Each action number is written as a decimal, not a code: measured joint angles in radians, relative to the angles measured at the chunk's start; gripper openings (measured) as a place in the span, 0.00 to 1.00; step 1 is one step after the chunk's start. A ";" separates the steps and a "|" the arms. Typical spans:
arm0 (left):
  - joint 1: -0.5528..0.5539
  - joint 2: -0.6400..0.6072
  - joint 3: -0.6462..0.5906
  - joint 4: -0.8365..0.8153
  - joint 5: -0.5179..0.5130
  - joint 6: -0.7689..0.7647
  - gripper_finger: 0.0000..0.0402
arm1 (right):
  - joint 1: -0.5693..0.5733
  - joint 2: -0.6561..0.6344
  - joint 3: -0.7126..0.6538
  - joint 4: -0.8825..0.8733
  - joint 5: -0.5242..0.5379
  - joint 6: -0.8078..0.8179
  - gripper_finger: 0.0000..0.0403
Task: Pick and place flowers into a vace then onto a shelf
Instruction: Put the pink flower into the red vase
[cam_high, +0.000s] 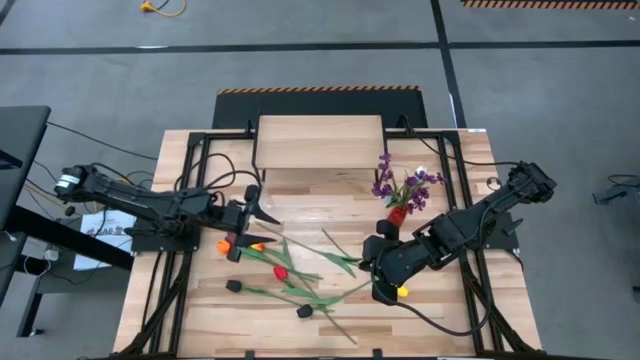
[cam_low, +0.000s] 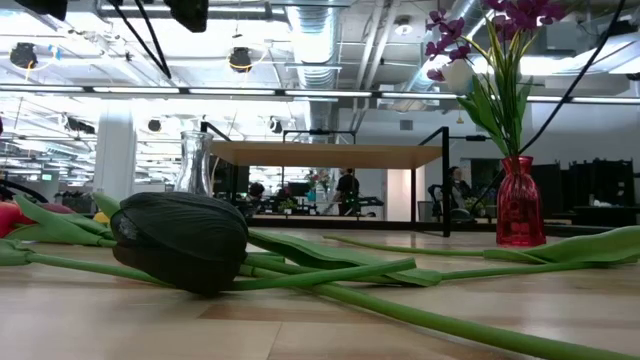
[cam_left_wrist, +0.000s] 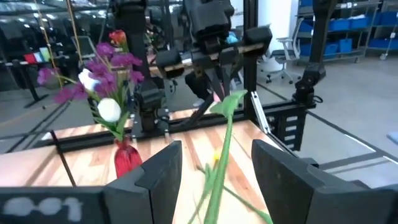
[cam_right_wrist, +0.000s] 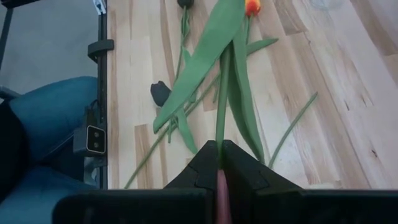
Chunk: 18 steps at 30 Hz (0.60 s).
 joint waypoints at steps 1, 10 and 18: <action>0.000 0.007 0.000 -0.002 0.000 -0.001 0.46 | 0.000 0.000 0.000 0.001 0.000 -0.001 0.02; 0.001 0.091 0.000 0.046 -0.022 0.001 0.46 | 0.000 0.000 0.000 0.003 0.002 -0.002 0.02; 0.001 0.099 0.000 0.096 -0.071 0.020 0.46 | 0.000 0.000 0.000 0.003 0.002 -0.007 0.02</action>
